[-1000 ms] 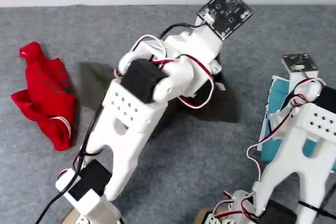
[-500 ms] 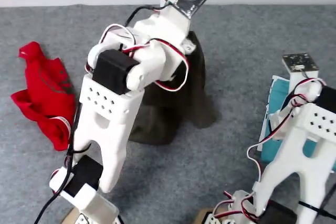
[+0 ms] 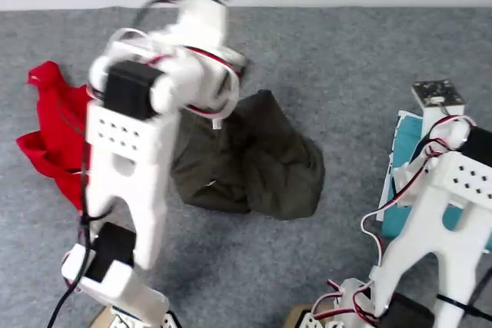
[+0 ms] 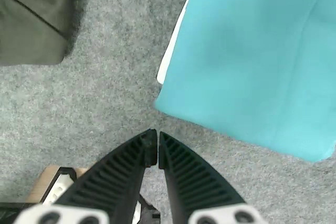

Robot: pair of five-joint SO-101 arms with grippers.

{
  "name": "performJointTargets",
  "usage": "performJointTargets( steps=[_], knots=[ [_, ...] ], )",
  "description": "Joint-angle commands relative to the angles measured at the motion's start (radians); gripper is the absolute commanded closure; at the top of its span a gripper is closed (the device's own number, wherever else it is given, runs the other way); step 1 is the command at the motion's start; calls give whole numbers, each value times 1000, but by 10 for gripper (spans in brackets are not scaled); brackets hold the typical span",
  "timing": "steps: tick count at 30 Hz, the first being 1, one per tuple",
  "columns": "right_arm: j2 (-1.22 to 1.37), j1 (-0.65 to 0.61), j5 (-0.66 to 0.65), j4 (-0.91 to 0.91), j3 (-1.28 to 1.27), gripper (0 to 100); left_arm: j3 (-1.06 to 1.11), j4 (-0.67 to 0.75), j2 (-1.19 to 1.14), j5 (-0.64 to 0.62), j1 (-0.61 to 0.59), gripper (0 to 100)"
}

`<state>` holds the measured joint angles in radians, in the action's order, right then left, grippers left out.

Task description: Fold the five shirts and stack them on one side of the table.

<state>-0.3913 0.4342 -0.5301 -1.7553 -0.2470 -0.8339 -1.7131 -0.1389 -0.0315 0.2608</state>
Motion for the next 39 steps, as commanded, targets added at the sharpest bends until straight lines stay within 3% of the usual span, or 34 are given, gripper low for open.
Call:
performJointTargets(
  steps=[1,6,16,29,34,39],
  knots=[
    [-41,-8,11,-44,-37,990,56,66,-60,-5,-178,840],
    [-41,-8,12,-44,-100,990,94,138,-239,54,-348,817],
    [-41,-8,12,-42,-104,990,10,195,-560,253,-488,765],
    [-41,-8,29,-44,-104,990,-427,189,-977,310,-485,765],
    [-41,-10,60,-44,-104,990,-487,184,-1080,315,-483,768],
    [-41,-10,60,-42,-104,990,-503,100,-1092,442,-440,812]
  ],
)
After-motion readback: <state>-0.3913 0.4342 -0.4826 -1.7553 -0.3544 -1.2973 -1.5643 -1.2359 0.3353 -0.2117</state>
